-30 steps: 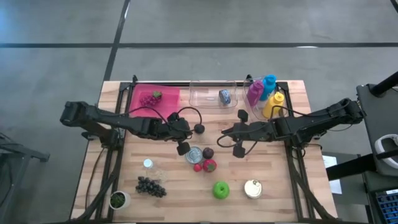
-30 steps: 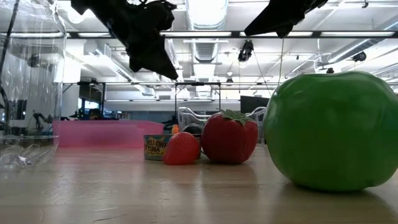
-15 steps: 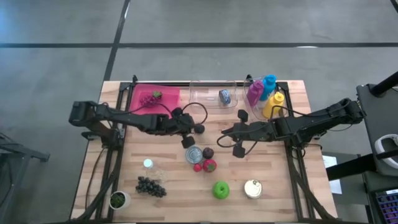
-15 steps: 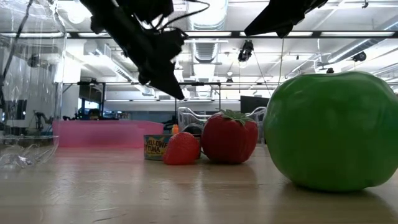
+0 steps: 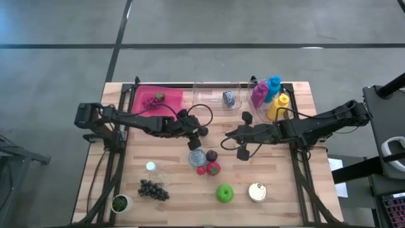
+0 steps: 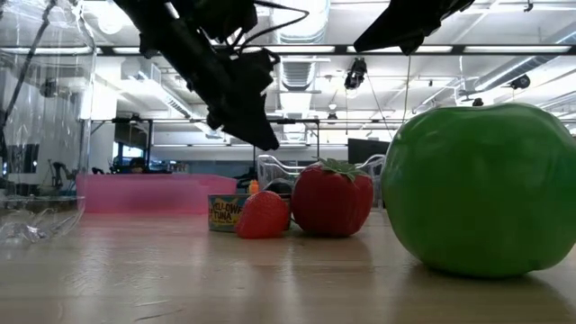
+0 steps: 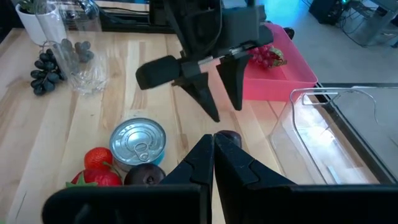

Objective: Pick & Place Food Item
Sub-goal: Put the top plum into the pink bin

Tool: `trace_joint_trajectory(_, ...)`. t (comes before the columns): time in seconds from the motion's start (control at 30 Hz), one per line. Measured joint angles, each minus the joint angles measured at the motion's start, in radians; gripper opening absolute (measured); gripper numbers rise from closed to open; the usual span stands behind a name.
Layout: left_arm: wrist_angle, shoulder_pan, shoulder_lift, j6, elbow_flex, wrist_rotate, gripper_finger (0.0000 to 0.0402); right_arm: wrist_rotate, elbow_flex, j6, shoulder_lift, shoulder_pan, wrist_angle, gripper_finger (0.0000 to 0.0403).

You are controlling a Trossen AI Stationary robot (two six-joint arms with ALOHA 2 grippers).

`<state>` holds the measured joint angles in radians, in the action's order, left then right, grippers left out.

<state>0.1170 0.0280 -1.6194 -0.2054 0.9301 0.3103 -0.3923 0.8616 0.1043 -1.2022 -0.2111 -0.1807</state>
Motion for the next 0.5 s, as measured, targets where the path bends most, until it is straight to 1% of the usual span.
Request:
trace_joint_trajectory(0.23,-0.024,0.006,-0.038,0.056,-0.001,-0.007,0.0283,0.0,0.0,0.0,0.0,0.0,0.001,0.0008)
trace_joint_trajectory(0.37,-0.029,0.01,-0.054,0.062,-0.001,-0.011,0.0325,0.0,0.0,0.0,0.0,0.0,0.002,0.0008)
trace_joint_trajectory(0.5,-0.058,0.015,-0.082,0.104,-0.001,-0.015,0.0359,0.0,0.0,0.0,0.0,0.0,0.002,0.0008)
